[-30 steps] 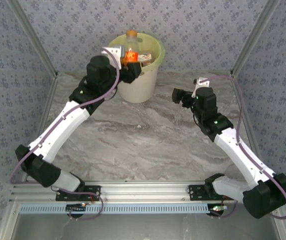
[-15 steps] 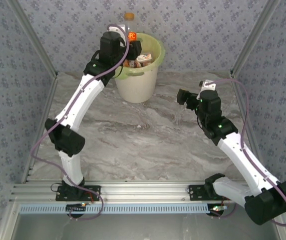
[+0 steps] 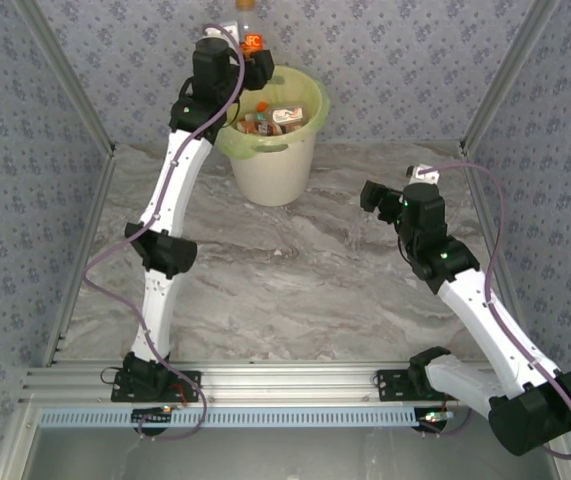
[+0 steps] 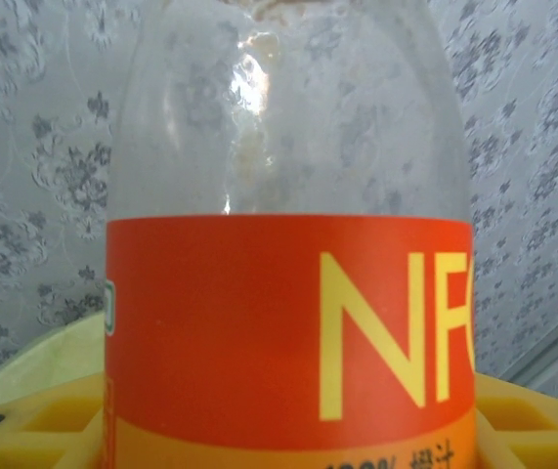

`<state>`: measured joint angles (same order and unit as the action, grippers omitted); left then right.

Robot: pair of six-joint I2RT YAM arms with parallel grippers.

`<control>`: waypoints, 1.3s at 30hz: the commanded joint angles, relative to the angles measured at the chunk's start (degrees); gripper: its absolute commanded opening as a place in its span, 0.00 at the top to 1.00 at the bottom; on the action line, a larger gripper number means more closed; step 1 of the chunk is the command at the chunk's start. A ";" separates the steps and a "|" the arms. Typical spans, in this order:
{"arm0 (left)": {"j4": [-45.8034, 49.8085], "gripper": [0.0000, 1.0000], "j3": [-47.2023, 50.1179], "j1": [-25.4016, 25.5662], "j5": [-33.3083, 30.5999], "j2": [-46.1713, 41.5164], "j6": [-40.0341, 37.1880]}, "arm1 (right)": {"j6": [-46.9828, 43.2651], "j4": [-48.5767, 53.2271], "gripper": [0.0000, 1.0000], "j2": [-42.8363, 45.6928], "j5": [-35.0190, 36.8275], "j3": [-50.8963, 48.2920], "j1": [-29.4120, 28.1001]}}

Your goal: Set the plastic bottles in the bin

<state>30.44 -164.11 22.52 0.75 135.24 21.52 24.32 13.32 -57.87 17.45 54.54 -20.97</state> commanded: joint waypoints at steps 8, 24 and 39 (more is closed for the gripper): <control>4.72 0.40 -1.47 -0.64 16.35 3.81 2.27 | 1.96 2.59 0.00 0.80 1.71 -0.62 1.27; 12.37 0.01 -1.82 -1.08 18.78 -3.47 -1.17 | 2.84 2.92 0.00 0.27 0.73 -0.67 2.03; -2.65 0.00 41.86 -1.17 12.71 -34.26 -8.63 | 2.23 1.32 0.00 -0.62 0.29 -2.25 3.63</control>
<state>35.44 -128.11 21.63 17.30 105.32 15.40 26.17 15.22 -58.00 17.63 52.40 -17.93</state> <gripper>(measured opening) 0.994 0.999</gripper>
